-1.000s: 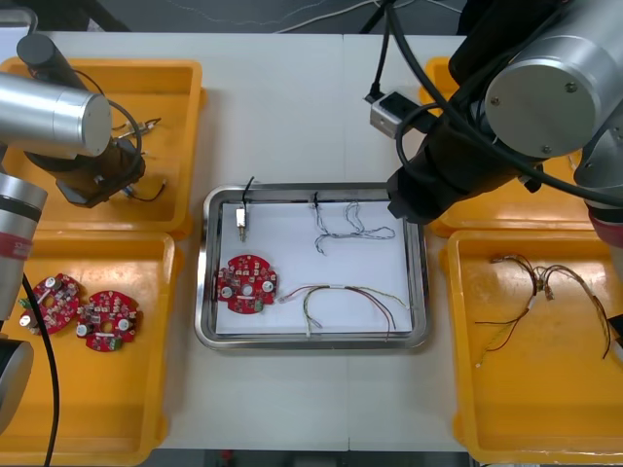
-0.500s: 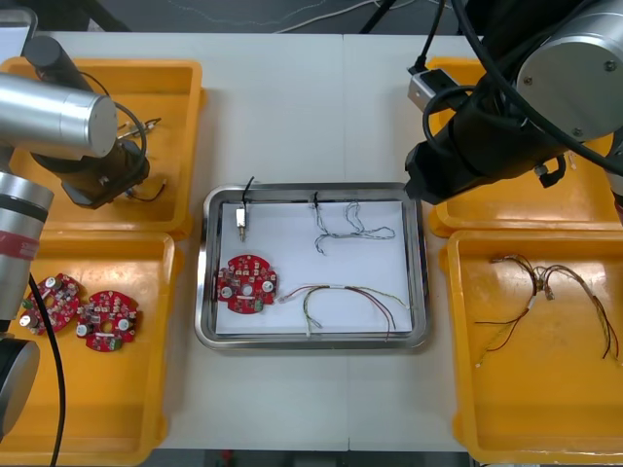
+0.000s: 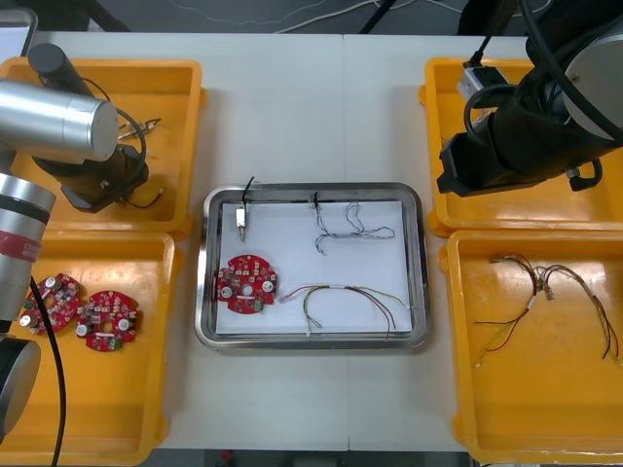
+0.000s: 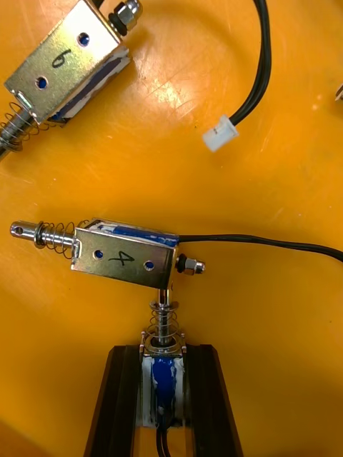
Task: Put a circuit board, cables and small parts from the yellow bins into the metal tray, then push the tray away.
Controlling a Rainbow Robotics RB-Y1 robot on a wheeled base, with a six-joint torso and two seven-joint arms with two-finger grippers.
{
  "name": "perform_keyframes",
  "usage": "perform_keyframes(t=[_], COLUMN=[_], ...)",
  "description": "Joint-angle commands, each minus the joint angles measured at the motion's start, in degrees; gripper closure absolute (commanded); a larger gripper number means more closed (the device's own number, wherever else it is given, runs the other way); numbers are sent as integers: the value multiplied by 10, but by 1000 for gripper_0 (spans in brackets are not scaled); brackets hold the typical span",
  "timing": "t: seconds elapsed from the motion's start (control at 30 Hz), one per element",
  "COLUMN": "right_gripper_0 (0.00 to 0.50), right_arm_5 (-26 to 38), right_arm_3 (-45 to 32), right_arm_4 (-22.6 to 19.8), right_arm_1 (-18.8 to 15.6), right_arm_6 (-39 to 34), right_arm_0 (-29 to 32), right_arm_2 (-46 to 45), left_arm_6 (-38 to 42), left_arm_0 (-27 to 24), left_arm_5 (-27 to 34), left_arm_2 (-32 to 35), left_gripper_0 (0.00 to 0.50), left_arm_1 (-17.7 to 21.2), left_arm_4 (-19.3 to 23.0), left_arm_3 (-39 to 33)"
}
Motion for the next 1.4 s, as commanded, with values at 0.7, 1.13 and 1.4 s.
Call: perform_keyframes(t=[0.7,1.13,1.4], right_gripper_0=[0,0,0], right_arm_5=[2,2,2], right_arm_3=[-20,-22,-42], right_arm_4=[-22,-86,-89], right_arm_1=[-63,-71,-72], right_arm_6=[-39,-36,-40], right_arm_0=[60,115,136], right_arm_2=[-81,-159,-192], left_arm_6=[1,-28,-68], left_arm_0=[-27,-27,-27], left_arm_5=[61,130,184], left_arm_2=[0,2,1], left_gripper_0=[500,500,500], left_arm_1=[6,28,45], left_arm_4=[22,51,78], left_arm_3=[-66,-147,-190])
